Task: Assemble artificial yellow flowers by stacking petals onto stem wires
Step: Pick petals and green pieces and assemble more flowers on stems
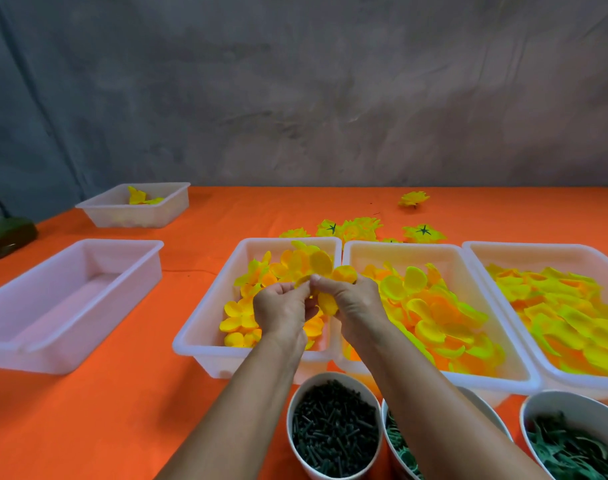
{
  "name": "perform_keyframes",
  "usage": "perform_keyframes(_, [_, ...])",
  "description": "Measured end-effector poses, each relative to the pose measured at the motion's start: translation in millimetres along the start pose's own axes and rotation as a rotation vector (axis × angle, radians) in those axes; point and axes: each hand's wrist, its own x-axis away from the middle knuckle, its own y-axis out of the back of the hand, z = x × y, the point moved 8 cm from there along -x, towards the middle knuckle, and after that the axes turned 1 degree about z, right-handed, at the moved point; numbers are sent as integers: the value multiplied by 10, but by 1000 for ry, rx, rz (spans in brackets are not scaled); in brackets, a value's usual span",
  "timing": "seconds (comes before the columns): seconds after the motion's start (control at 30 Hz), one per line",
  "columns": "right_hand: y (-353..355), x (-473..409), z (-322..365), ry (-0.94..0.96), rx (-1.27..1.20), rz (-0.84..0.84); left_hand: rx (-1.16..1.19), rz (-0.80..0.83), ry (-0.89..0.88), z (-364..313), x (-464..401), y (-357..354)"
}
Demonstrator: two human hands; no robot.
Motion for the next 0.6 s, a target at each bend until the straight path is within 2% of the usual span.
perform_keyframes(0.07, [-39, 7, 40, 12, 13, 52, -59, 20, -80, -106, 15, -27])
perform_keyframes(0.13, [-20, -20, 80, 22, -23, 33, -83, 73, -128, -190, 49, -100])
perform_keyframes(0.27, [35, -62, 36, -72, -103, 4, -57, 134, -126, -227, 74, -153])
perform_keyframes(0.37, [40, -69, -60, -201, -152, 50, -17, 198, -22, -161, 44, -161])
perform_keyframes(0.47, [28, -85, -134, -288, -215, 58, 119, 231, 186, -22, 5, -143])
perform_keyframes(0.53, [-1, -83, -165, -318, -241, 57, 196, 233, 301, 58, -3, -125])
perform_keyframes(0.6, [-13, -78, -176, -305, -201, 60, 180, 198, 324, 99, -30, -81])
